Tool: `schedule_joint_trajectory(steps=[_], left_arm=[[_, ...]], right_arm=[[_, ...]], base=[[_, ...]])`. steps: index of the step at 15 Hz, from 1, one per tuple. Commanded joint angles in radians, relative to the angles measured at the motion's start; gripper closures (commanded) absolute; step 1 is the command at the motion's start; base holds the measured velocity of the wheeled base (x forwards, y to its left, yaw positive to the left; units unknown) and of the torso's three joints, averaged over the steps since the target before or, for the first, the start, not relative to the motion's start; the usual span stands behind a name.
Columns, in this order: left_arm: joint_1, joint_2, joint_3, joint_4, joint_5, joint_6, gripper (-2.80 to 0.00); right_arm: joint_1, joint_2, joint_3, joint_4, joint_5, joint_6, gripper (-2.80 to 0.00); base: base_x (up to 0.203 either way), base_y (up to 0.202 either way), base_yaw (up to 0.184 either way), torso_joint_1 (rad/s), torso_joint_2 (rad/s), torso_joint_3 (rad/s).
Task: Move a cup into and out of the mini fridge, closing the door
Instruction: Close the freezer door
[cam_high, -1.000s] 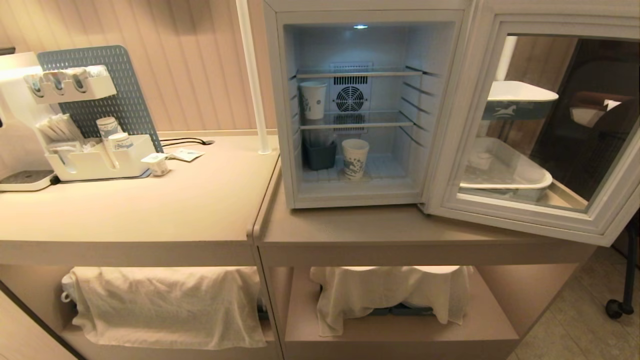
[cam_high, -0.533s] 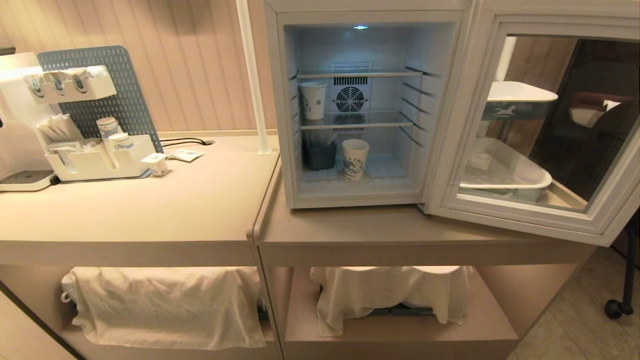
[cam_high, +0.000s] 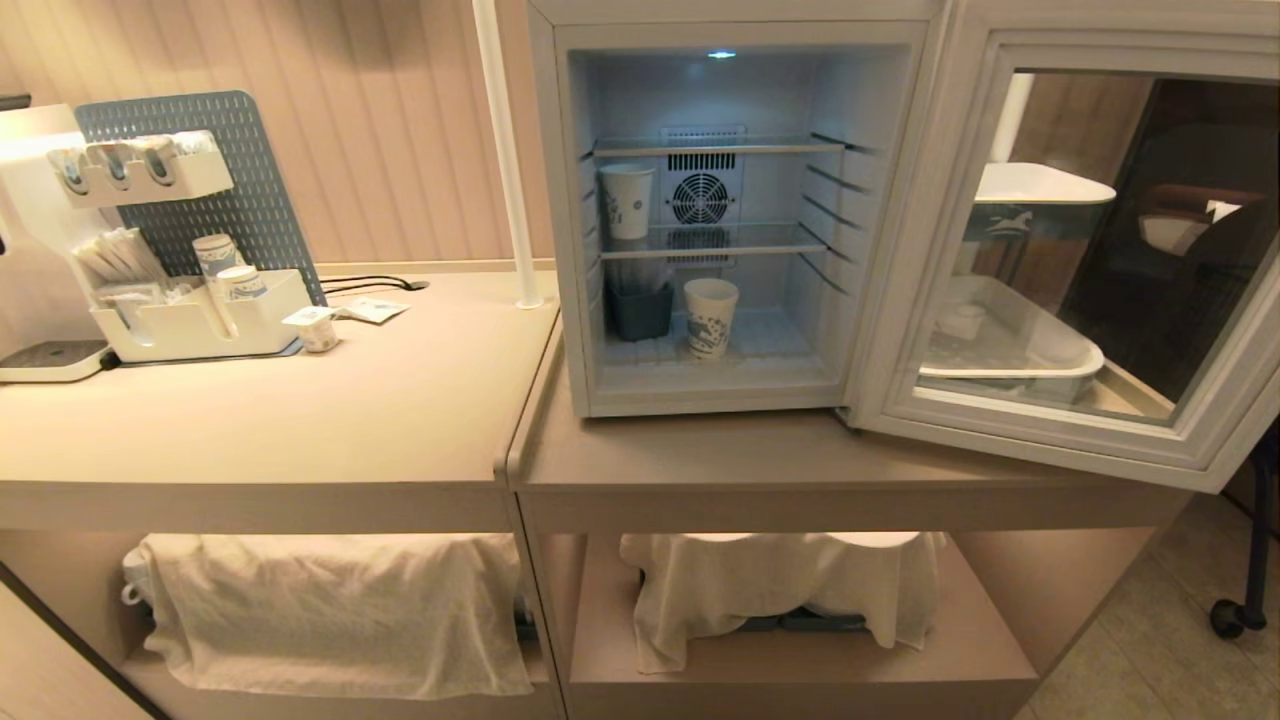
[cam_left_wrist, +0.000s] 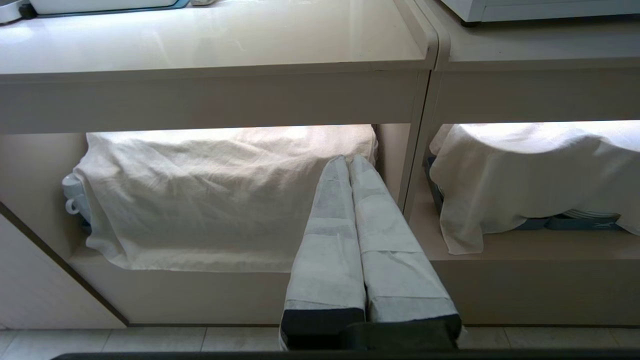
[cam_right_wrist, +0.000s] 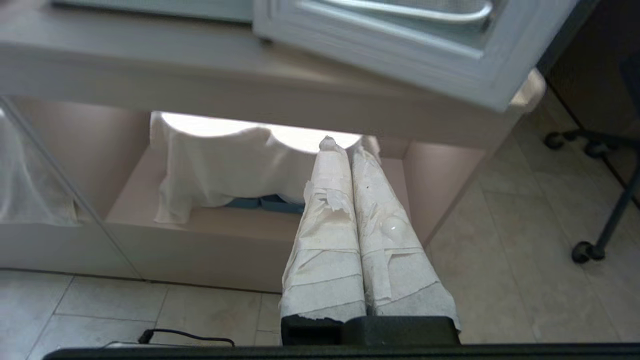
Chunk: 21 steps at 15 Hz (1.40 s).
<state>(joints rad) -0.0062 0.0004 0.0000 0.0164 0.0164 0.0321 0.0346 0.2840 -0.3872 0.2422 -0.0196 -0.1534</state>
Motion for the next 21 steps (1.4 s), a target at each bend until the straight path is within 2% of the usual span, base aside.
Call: schedule_joint_trajectory(steps=[1,5,7,10,12,15,18,21], left_arm=[[0.0,0.001,0.002,0.0,0.0,0.0,0.0],[0.0,0.0,0.002,0.0,0.0,0.0,0.0],[0.0,0.001,0.002,0.0,0.0,0.0,0.0],[0.0,0.001,0.002,0.0,0.0,0.0,0.0],[0.0,0.0,0.002,0.0,0.0,0.0,0.0],[0.0,0.0,0.002,0.0,0.0,0.0,0.0],[0.0,0.0,0.002,0.0,0.0,0.0,0.0],[0.0,0.001,0.002,0.0,0.0,0.0,0.0]], right_arm=[[0.019,0.149,-0.118,0.025,-0.027,0.003,0.0],[0.053,0.391,-0.378,0.121,-0.18,0.007,0.0],[0.038,0.531,-0.495,0.148,-0.243,0.003,0.0],[-0.077,0.711,-0.632,0.161,-0.355,-0.035,0.0],[-0.151,0.779,-0.674,0.164,-0.406,-0.063,0.0],[-0.234,0.876,-0.713,0.147,-0.527,-0.074,0.0],[-0.346,0.989,-0.752,0.047,-0.602,-0.078,0.0],[-0.414,1.107,-0.817,-0.067,-0.651,-0.089,0.0]], base=[[0.0,0.0,0.0,0.0,0.0,0.0],[0.0,0.0,0.0,0.0,0.0,0.0],[0.0,0.0,0.0,0.0,0.0,0.0],[0.0,0.0,0.0,0.0,0.0,0.0],[0.0,0.0,0.0,0.0,0.0,0.0],[0.0,0.0,0.0,0.0,0.0,0.0],[0.0,0.0,0.0,0.0,0.0,0.0],[0.0,0.0,0.0,0.0,0.0,0.0]])
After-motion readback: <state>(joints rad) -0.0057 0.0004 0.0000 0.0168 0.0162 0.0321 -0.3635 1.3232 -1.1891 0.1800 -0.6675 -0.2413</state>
